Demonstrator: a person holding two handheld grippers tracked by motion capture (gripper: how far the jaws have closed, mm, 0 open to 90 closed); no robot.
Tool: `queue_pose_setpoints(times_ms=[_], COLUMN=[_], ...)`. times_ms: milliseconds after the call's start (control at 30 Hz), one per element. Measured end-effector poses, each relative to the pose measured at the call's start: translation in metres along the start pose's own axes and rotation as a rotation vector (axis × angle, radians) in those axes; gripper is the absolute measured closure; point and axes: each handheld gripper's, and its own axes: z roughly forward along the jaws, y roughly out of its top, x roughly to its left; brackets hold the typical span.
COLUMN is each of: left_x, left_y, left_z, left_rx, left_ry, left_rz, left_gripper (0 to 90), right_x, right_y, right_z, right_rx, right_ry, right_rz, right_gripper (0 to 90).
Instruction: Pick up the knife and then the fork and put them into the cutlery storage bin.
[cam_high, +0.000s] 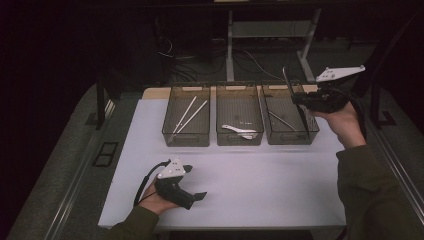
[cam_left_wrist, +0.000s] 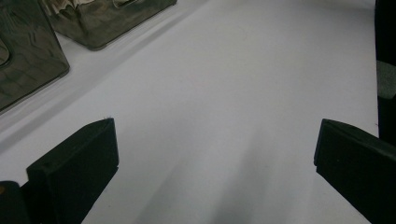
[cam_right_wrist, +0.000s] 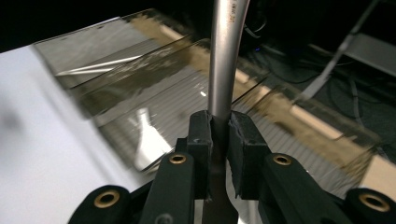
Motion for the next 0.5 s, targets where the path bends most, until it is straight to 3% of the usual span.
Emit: queue_pose_setpoints(times_ms=[133,300,500], left_x=[0.000,0.000,0.000], left_y=[0.000,0.000,0.000], left_z=[0.000,0.000,0.000], left_rx=[-0.002,-0.003,-0.005], left_ry=[-0.002,-0.007,-0.008], left_rz=[-0.002,0.004,0.005], left_gripper=[0.0,0.0,0.0], right_x=[-0.017,-0.033,-0.041], right_y=[0.008,0.007,-0.006], right_z=[0.010,0.023,0.040], right_rx=[-0.013,-0.024,0.051], right_ry=[-0.067,-0.110,-0.137], right_rz=[0.003,0.034,0.041], right_gripper=[79.4,79.5,79.4])
